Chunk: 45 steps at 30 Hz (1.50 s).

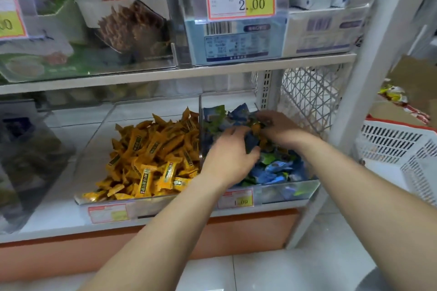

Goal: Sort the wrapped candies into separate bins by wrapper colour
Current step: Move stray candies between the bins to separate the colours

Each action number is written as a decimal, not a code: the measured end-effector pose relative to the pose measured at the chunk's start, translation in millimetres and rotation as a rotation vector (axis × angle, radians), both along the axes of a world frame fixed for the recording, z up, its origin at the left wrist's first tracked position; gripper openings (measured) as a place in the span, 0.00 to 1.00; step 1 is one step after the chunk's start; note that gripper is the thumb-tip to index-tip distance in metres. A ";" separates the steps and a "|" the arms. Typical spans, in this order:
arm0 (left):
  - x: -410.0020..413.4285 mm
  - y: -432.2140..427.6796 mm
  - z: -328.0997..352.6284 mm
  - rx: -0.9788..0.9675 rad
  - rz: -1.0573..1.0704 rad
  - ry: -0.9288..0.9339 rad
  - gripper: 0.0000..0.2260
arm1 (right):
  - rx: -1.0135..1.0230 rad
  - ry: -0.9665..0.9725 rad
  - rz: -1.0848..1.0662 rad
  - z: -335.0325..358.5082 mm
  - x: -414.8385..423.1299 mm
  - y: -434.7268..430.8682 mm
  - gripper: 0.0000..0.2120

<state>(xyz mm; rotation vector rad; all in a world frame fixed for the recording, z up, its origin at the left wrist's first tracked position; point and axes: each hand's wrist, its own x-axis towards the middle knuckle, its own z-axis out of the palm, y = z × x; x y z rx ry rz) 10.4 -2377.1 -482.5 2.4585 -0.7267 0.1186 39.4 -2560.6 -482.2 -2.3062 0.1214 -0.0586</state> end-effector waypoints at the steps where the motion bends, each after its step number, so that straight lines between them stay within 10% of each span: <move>1: 3.0 -4.1 -2.0 0.014 -0.003 0.004 0.26 | -0.048 0.048 0.055 -1.7 3.6 -1.5 0.19; 12: 34.6 -6.3 -7.8 0.593 0.004 -0.118 0.32 | -0.251 0.161 0.198 -28.1 27.7 -21.4 0.40; 21: 23.8 -2.6 -11.9 0.534 -0.009 -0.151 0.26 | -0.318 0.135 0.134 -37.2 36.1 -20.3 0.20; 45: 15.1 -5.7 -13.2 0.452 0.012 -0.122 0.18 | -0.024 0.017 -0.022 -44.0 41.5 -1.3 0.12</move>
